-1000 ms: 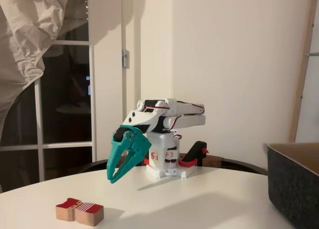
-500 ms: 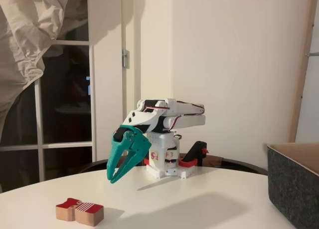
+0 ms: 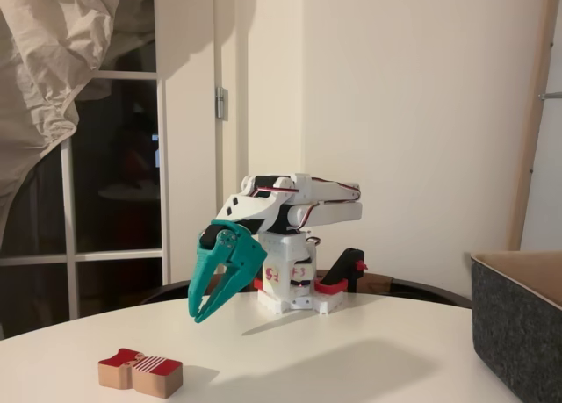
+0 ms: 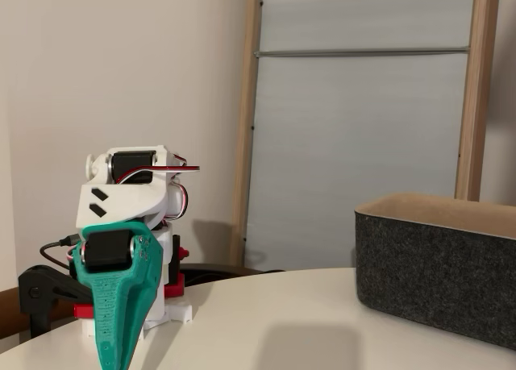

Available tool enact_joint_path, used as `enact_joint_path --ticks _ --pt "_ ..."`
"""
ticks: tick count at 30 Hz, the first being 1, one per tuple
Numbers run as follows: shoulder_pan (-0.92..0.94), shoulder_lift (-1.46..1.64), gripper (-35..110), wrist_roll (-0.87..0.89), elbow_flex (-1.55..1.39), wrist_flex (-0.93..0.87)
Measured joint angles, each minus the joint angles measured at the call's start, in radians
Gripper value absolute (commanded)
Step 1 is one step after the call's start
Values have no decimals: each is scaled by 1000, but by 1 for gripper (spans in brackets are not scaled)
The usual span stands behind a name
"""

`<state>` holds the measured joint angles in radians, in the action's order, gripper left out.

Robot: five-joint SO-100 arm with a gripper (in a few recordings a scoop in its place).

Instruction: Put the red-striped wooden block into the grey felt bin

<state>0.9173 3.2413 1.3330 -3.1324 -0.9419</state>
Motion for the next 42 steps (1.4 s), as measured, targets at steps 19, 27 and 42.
enact_joint_path --ticks 19,27,42 --pt "-72 -6 12 337 213 0" --pt "-163 -81 13 508 436 77" --pt "-247 -629 22 383 686 204"
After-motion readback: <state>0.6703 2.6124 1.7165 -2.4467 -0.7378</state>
